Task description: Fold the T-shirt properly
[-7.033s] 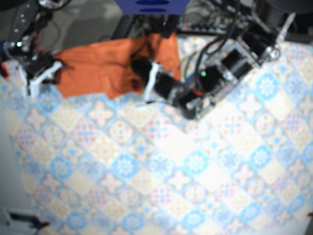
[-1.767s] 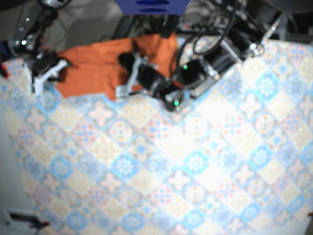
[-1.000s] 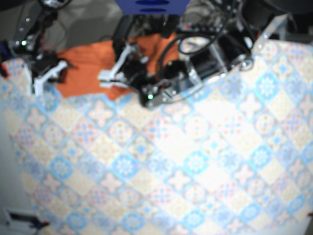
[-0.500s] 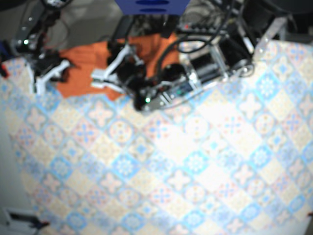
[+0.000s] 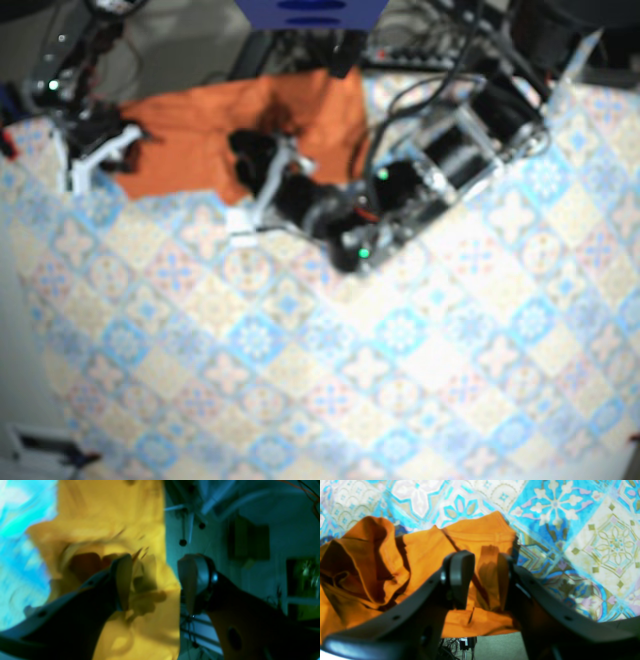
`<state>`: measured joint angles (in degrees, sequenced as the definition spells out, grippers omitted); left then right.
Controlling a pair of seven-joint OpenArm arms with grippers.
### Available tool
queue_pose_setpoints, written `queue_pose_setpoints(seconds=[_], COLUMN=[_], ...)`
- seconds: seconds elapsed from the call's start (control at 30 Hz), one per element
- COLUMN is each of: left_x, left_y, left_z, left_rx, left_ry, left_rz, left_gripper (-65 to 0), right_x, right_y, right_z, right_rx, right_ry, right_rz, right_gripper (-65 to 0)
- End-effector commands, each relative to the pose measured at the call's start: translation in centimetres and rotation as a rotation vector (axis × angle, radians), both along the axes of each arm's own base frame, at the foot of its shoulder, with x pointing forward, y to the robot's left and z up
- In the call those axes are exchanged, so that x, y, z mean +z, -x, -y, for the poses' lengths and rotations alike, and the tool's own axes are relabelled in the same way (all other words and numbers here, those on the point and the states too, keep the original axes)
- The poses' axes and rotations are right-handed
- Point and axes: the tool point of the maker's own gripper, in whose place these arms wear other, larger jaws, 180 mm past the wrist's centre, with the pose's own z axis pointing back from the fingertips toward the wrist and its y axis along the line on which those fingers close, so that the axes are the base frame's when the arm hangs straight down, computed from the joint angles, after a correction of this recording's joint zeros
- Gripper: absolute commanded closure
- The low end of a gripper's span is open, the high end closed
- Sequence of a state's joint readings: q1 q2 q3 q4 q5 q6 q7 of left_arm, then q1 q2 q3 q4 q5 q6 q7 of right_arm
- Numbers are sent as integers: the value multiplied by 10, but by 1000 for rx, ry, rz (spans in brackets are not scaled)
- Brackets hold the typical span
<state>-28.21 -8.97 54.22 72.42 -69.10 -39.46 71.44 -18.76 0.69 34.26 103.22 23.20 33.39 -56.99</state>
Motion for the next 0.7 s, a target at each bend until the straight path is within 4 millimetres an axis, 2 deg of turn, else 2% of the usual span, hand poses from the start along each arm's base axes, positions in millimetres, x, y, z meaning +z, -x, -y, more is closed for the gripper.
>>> queue_pose_setpoints(seconds=[0.0,0.1,0.17,0.3,0.37,0.47,0.67], left_x=[14,5,-1,-10,-16,-21,-19], left_y=[-10,-13,-9,-6,4,15,39], left_z=[-1,-19,-27,-40,-42,-39,-11], left_rx=[16,35,44,56,26,-8,-105], left_ry=[44,9,-8,-36,-62,-74,-56], left_rz=[9,-1,-17,-32,-44,-55,-61], left_gripper=[-326,-316,-272,-140,-68,0,0], right_x=[10,9,8,1,-3,-5,-5], right_y=[-6,-5,-5,-3,-1,-1,0], right_z=[4,4,4,2,2,2,2], right_rx=[1,0,0,-1,-5,-7,-7], right_ry=[11,10,9,-8,-16,-21,-21], right_rz=[40,38,36,19,8,4,3], right_gripper=[-197,-197,-197,-197,-197,-197,-197])
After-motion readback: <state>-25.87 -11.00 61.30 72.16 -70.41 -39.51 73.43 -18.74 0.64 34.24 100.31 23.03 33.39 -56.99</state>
